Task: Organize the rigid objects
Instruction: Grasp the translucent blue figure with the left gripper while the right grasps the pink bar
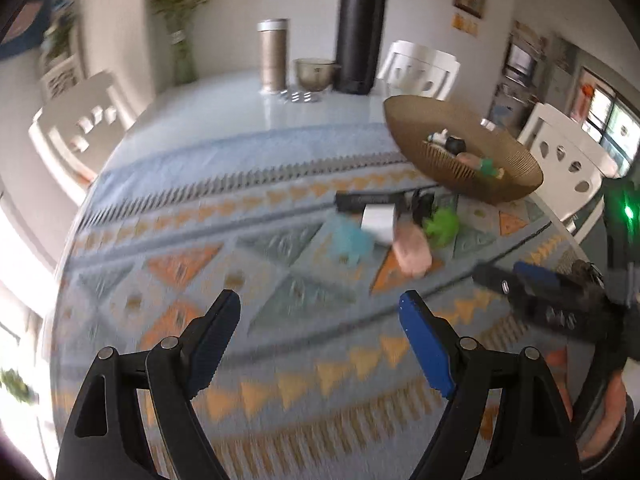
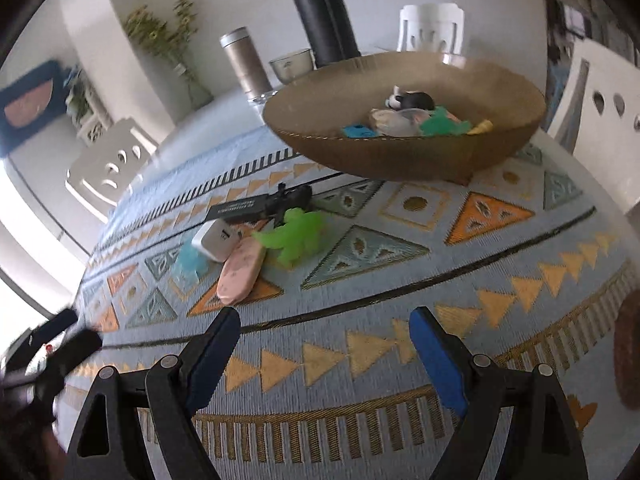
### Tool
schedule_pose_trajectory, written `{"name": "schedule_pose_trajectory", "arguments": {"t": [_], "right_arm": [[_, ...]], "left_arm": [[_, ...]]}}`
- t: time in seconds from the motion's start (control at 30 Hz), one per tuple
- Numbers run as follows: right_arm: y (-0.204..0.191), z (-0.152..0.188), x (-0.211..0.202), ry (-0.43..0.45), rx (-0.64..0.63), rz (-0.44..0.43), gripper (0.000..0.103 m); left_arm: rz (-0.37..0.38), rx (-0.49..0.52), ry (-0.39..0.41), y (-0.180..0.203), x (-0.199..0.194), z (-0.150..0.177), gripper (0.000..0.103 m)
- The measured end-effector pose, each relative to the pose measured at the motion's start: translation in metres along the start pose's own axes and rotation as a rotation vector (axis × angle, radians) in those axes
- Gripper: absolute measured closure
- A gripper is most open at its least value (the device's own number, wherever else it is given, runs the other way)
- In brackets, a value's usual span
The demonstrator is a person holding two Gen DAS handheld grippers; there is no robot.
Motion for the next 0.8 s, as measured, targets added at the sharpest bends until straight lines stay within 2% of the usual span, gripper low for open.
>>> {"name": "schedule_pose_trajectory", "arguments": {"t": [0.03, 0.1, 0.17, 0.27, 0.33, 0.4, 0.47, 0.53, 0.67, 0.8], "right_arm": [[0.002, 0.000, -0.001, 0.001, 0.009, -0.003, 0.018], [0.002, -0.001, -0.001, 0.003, 0.010, -0.006, 0.018], [-0.001, -0.001, -0.001, 0.005, -0.005, -0.007, 0.018], [-0.008, -0.001, 0.000, 0.005, -0.043, -0.006, 0.018], [-0.016, 0.000, 0.002, 0.005, -0.080, -0.005, 0.018], [-0.025, 0.002, 0.003, 0.004, -0.119, -0.007, 0.018], [-0.034, 0.004, 0.006, -0.011, -0.155, -0.014, 0.025], [-0.043, 0.006, 0.014, -0.048, -0.190, -0.013, 0.034], [-0.054, 0.006, 0.040, -0.165, -0.185, -0.038, 0.038], [-0.064, -0.007, 0.060, -0.197, -0.212, 0.022, 0.043]], "left_arm": [[0.001, 0.014, -0.009, 0.003, 0.010, -0.006, 0.023], [0.036, 0.047, -0.042, 0.013, 0.033, -0.012, 0.035], [0.087, 0.072, -0.075, 0.022, 0.053, -0.015, 0.041], [0.108, 0.074, -0.089, 0.030, 0.074, -0.019, 0.042], [0.165, 0.067, -0.097, 0.033, 0.082, -0.023, 0.046], [0.176, 0.072, -0.096, 0.037, 0.088, -0.025, 0.054], [0.193, 0.078, -0.091, 0.039, 0.087, -0.023, 0.069], [0.213, 0.068, -0.095, 0.036, 0.087, -0.024, 0.069], [0.206, 0.055, -0.084, 0.020, 0.075, -0.020, 0.070], [0.192, 0.022, -0.073, -0.002, 0.055, -0.013, 0.070]]}}
Point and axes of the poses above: each gripper's, at about its wrist camera, not at the fingertips, and x roughly the way its jaws point, y to its right, z to its underside, the point moved 2 cm from there along x, roughly the way its jaws point, and after that the axes turned 13 degrees about -z, right-handed, at the moved point
